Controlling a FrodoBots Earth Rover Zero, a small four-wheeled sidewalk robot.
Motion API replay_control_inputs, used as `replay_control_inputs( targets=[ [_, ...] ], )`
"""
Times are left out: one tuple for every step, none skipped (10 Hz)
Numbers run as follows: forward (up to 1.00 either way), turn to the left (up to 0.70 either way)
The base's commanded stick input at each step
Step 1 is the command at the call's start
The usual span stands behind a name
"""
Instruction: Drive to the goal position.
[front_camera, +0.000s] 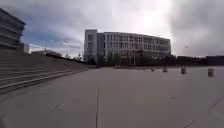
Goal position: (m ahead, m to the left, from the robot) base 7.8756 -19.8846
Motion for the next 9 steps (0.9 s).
replay_control_inputs(
  targets=[
    [0.7,0.03],
    [0.7,0.16],
    [0.7,0.35],
    [0.7,0.13],
    [0.7,0.02],
    [0.7,0.0],
    [0.7,0.0],
    [0.7,0.0],
    [0.7,0.0]
  ],
)
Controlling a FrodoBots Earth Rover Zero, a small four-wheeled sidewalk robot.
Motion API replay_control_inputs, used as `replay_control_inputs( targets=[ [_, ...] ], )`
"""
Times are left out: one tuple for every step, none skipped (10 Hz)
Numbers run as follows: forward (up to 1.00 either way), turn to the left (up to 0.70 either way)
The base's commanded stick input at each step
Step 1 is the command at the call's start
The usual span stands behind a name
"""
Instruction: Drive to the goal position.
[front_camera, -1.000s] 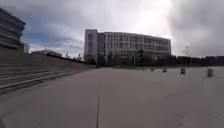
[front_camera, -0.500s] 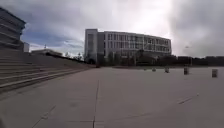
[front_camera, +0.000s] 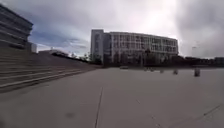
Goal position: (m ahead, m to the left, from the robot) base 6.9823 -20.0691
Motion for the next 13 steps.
replay_control_inputs(
  targets=[
    [0.7,0.0],
    [0.7,0.0],
    [0.7,0.0],
    [0.7,0.0],
    [0.7,0.0],
    [0.7,0.0],
    [0.7,0.0],
    [0.7,0.0],
    [0.7,0.0],
    [0.7,0.0],
    [0.7,0.0],
    [0.7,0.0],
    [0.7,0.0]
  ],
)
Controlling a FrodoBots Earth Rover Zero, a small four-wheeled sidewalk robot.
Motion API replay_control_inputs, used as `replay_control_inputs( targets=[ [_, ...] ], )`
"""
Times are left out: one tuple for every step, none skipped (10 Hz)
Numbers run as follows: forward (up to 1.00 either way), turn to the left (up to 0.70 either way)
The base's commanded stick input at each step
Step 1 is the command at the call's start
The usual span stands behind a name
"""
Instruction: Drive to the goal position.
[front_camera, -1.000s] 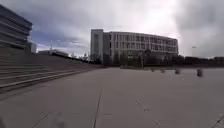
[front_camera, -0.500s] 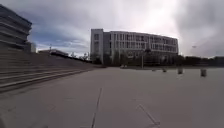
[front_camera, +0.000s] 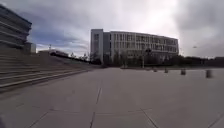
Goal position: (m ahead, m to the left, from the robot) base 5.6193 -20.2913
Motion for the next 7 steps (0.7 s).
replay_control_inputs(
  targets=[
    [0.7,0.0],
    [0.7,0.0],
    [0.7,0.0],
    [0.7,0.0],
    [0.7,0.0],
    [0.7,0.0],
    [0.7,0.0]
  ],
)
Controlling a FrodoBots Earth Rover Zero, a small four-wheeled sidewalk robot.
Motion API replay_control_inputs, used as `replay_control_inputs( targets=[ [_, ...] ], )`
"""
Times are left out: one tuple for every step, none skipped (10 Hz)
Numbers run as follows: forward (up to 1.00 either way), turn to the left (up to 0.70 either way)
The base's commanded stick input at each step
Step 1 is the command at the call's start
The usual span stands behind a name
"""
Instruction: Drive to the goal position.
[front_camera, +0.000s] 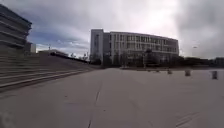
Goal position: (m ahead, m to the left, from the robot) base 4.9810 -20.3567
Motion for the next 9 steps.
replay_control_inputs(
  targets=[
    [0.7,0.0],
    [0.7,0.0],
    [0.7,0.0],
    [0.7,0.0],
    [0.7,0.0],
    [0.7,0.0],
    [0.7,0.0],
    [0.7,0.0],
    [0.7,0.0]
  ],
)
